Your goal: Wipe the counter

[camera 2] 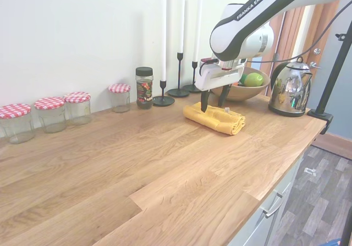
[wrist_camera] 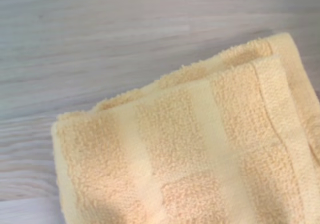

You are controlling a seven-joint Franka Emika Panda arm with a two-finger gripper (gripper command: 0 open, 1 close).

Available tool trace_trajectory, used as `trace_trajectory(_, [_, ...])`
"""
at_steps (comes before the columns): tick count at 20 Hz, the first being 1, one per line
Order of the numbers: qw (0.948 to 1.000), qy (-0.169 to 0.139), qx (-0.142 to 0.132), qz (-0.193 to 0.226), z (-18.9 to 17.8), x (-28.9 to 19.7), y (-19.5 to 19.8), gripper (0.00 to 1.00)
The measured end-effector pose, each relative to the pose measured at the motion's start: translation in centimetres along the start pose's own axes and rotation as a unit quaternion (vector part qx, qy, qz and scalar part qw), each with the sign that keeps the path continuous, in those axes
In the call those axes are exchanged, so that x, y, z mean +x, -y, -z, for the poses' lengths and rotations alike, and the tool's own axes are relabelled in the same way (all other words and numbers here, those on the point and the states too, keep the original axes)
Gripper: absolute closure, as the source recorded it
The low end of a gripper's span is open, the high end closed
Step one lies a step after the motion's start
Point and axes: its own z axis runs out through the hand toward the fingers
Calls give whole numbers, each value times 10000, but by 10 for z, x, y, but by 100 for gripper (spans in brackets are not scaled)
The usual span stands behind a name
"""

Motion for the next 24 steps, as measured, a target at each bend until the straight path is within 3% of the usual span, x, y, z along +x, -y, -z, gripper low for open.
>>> trace_trajectory(4, [10000,18,-28,4,-8,-1,0,0])
trace_trajectory(5, [10000,19,-32,5,-10,-1,0,100])
trace_trajectory(24, [10000,-49,-7,-18,-17,2,-6,100])
